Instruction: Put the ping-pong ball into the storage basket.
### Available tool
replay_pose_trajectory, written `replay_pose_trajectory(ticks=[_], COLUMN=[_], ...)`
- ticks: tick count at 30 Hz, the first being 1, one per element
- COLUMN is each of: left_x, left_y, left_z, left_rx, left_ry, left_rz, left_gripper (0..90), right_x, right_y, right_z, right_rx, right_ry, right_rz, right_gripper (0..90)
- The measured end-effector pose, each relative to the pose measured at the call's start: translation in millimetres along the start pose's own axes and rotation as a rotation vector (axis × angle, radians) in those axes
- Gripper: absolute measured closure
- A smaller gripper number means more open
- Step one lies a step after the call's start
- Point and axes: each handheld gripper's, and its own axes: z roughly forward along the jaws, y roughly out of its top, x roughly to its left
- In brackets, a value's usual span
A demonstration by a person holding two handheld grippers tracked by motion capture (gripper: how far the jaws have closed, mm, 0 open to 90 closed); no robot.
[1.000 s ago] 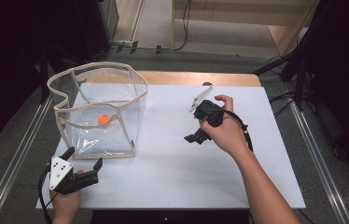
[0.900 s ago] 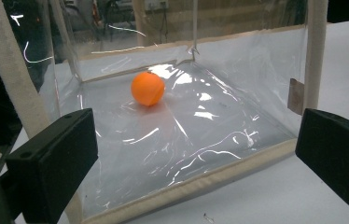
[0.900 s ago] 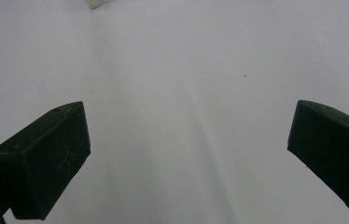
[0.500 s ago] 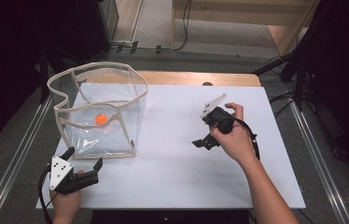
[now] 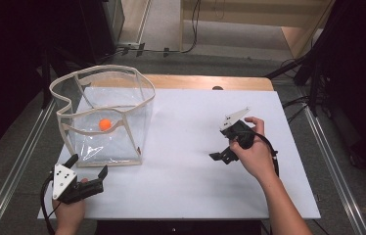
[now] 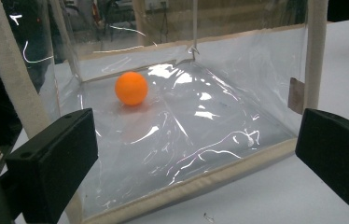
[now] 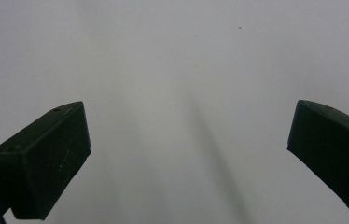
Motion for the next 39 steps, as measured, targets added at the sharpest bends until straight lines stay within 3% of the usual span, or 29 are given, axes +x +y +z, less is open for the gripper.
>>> replay_pose_trajectory(ticks=[14,39], left_x=[0.0,-0.4], left_y=[0.0,-0.2], left_z=[-0.1,0.0], left_rx=[0.001,-0.003], left_ry=[0.001,0.0], left_rz=[0.0,0.007], left_gripper=[0.0,0.0], right_x=[0.2,-4.2], right_y=[-34.7,-104.2], right_z=[-2.7,-25.2], right_rx=[-0.051,-0.147], right_ry=[-0.009,-0.056], right_rz=[0.064,0.184], right_gripper=[0.0,0.0])
